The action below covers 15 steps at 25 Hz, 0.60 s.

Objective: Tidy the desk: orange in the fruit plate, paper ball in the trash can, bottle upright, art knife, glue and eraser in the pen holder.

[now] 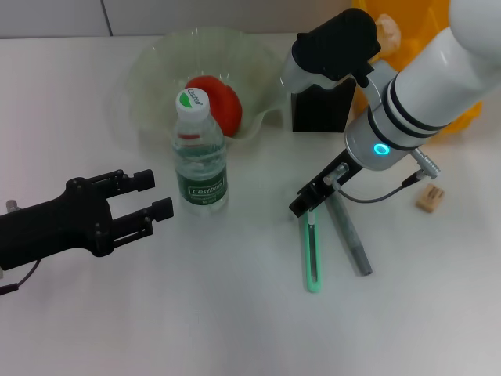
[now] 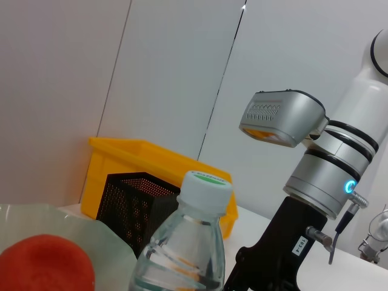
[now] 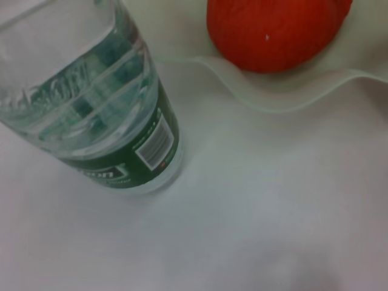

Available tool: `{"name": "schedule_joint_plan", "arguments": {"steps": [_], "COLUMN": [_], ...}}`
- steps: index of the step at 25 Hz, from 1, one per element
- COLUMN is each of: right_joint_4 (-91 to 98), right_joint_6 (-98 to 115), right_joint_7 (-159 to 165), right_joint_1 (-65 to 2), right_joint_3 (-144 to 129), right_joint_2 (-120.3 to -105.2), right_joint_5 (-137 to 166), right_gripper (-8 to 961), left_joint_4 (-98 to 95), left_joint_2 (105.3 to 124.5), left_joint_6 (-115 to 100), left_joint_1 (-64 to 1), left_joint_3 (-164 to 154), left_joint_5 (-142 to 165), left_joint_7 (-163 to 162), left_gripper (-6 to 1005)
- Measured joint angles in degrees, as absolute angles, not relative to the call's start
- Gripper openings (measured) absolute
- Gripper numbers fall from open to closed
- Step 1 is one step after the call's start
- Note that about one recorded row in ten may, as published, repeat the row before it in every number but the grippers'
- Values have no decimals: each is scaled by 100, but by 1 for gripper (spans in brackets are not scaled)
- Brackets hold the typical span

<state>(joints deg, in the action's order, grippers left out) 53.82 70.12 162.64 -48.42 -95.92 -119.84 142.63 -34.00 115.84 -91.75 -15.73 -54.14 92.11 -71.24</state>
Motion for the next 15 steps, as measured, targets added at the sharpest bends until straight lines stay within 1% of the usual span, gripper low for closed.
{"name": "schedule_joint_plan", "arguments": {"steps": [14, 15], "right_joint_4": [5317, 5318], "right_joint_6": [6901, 6894], "right_joint_7": [16273, 16269], "right_joint_1": [-4878, -4878], "right_joint_3": [-9745, -9745], "right_joint_2": [-11988, -11988], "right_joint_5": [14231, 14230], "right_gripper": [415, 374], "left_joint_4": [-3402, -3402], "left_joint_2": [11599, 11600], "left_joint_6": [-9176, -9176], "left_joint_1": [-1551, -1549], "left_joint_3": [-5423, -5423], "left_joint_5": [9211, 9211], "left_joint_7": [-7119, -7119], "left_gripper": [603, 603]}}
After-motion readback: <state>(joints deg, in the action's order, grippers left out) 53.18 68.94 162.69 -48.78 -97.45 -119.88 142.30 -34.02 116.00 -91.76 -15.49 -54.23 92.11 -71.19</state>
